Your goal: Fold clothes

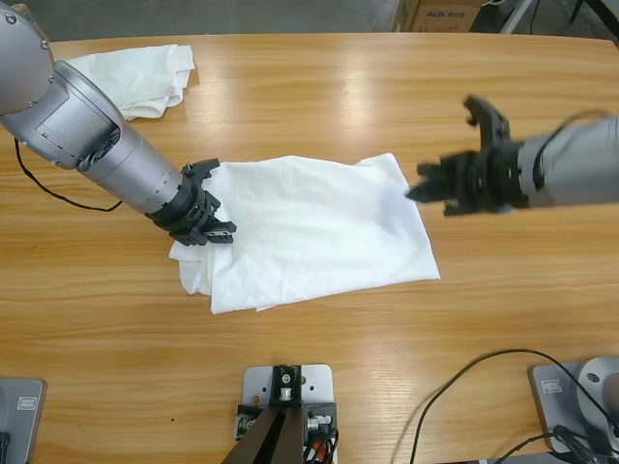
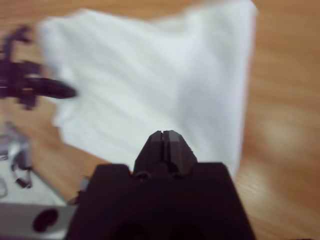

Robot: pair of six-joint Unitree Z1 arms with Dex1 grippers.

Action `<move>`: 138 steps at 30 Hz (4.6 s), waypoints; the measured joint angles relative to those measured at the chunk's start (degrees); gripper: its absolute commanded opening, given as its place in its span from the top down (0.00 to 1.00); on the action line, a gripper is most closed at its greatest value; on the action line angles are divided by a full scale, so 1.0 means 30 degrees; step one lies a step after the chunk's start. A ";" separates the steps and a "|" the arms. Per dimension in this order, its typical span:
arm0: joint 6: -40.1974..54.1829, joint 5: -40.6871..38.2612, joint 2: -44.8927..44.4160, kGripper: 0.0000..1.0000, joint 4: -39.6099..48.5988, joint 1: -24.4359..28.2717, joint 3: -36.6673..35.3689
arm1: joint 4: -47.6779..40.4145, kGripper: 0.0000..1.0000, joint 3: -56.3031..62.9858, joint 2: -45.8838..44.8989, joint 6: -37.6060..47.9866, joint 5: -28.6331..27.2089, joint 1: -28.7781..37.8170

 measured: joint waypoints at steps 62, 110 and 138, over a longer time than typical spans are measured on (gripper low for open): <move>0.0561 0.1390 -0.7066 0.01 0.2721 0.0079 0.0938 | -0.4440 0.07 0.3385 0.5822 -0.5112 1.0730 -1.0256; 0.0561 0.1409 -0.8579 0.02 0.3530 0.0381 0.1504 | -0.6947 0.13 0.5947 0.5387 -0.0360 0.8284 -0.5244; 0.0561 0.1409 -0.8309 0.02 0.3326 0.0383 0.1504 | -1.1809 0.75 0.6038 0.8011 0.0061 0.9465 -0.3453</move>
